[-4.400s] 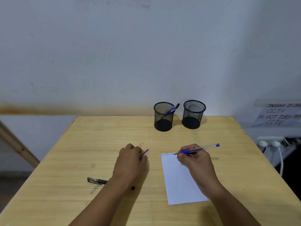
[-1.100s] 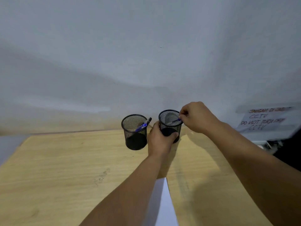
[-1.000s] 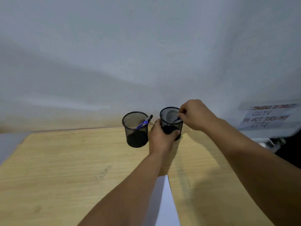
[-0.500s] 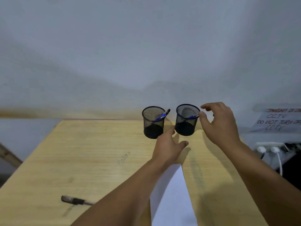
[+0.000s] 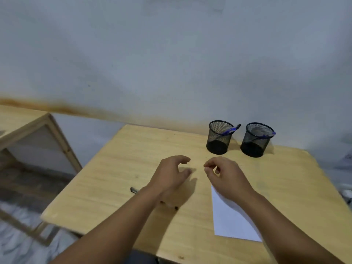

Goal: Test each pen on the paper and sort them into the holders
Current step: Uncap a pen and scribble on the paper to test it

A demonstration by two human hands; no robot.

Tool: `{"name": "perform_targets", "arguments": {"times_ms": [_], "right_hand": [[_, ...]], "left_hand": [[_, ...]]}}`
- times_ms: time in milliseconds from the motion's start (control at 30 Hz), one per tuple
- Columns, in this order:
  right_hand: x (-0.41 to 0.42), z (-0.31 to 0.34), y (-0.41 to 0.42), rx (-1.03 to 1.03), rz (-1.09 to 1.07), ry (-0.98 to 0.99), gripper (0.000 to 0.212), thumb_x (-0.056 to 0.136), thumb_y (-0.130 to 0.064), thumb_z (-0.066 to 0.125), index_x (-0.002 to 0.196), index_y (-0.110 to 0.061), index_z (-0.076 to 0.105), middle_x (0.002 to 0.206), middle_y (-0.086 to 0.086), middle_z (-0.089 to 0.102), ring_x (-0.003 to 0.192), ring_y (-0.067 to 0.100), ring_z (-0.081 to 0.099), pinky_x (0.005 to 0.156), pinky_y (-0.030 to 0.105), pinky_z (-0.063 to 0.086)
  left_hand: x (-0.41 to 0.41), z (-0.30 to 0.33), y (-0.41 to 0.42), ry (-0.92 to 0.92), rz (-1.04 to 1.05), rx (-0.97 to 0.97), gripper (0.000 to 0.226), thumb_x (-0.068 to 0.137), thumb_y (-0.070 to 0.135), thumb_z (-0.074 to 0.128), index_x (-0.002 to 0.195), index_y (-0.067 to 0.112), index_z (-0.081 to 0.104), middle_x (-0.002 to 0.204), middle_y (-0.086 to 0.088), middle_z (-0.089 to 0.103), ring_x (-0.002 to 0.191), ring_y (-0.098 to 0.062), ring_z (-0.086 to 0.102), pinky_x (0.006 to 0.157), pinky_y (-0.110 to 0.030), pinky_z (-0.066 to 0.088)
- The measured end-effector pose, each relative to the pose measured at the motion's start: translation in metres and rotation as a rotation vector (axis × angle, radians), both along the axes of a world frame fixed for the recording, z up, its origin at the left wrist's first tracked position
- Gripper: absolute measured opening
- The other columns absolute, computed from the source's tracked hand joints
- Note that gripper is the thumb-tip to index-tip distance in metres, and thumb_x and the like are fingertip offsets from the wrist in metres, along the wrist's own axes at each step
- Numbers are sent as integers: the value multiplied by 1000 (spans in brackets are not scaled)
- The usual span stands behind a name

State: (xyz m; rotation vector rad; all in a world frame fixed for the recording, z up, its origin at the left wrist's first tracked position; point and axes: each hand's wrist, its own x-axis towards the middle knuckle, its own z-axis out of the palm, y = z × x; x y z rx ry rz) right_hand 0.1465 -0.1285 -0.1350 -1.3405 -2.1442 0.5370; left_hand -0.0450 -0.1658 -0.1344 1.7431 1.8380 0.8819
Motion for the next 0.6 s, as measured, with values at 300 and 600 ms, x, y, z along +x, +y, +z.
{"name": "perform_targets", "arguments": {"times_ms": [300, 600], "right_hand": [[-78, -23, -56, -173, 251, -112, 31, 84, -54, 62, 107, -33, 67, 98, -16, 63, 88, 0, 55, 74, 20, 46], [-103, -21, -64, -106, 282, -195, 11, 89, -33, 60, 95, -32, 68, 91, -12, 63, 85, 7, 57, 74, 31, 51]], "left_hand": [[-94, -8, -59, 150, 57, -119, 34, 91, 33, 65, 124, 27, 64, 122, 12, 65, 105, -5, 56, 84, -21, 42], [-117, -18, -80, 311, -35, -69, 10, 88, 31, 70, 97, 32, 75, 102, 13, 65, 90, -4, 58, 80, -27, 51]]}}
